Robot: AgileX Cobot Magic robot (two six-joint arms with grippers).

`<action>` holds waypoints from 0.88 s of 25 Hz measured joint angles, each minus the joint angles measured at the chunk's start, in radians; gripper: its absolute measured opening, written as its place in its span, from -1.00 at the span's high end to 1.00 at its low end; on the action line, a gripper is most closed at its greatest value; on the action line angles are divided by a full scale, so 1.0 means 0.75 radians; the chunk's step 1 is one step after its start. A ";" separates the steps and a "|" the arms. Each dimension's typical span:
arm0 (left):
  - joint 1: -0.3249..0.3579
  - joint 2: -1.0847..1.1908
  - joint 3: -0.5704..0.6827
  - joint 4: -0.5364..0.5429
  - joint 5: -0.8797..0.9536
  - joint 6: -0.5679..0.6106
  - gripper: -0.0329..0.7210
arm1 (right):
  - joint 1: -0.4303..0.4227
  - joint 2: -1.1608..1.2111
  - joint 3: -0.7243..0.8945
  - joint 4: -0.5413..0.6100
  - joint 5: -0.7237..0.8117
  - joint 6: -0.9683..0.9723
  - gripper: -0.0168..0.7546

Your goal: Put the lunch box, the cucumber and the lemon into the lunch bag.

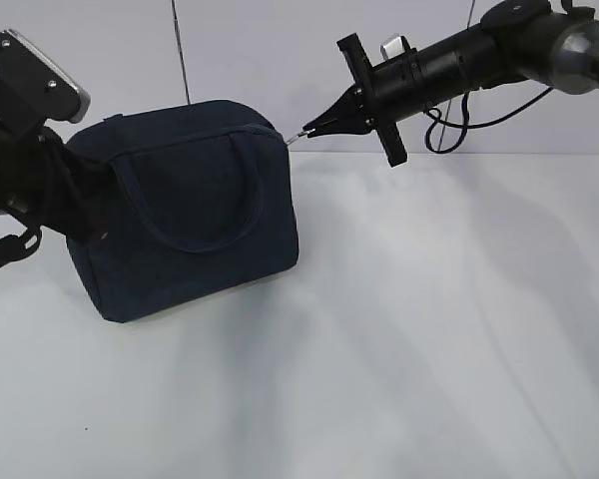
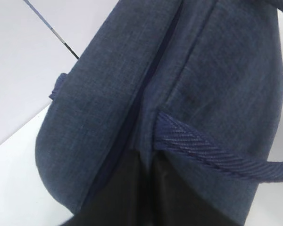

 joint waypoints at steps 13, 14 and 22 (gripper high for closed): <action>0.000 0.000 0.000 -0.003 -0.024 0.000 0.88 | -0.002 0.022 0.006 -0.090 0.000 -0.007 0.90; 0.000 0.000 0.000 -0.003 -0.034 0.000 0.88 | 0.003 0.022 0.006 -0.122 0.000 -0.009 0.90; 0.000 0.003 0.000 -0.003 -0.043 0.000 0.88 | 0.051 0.022 0.006 -0.270 0.000 -0.175 0.90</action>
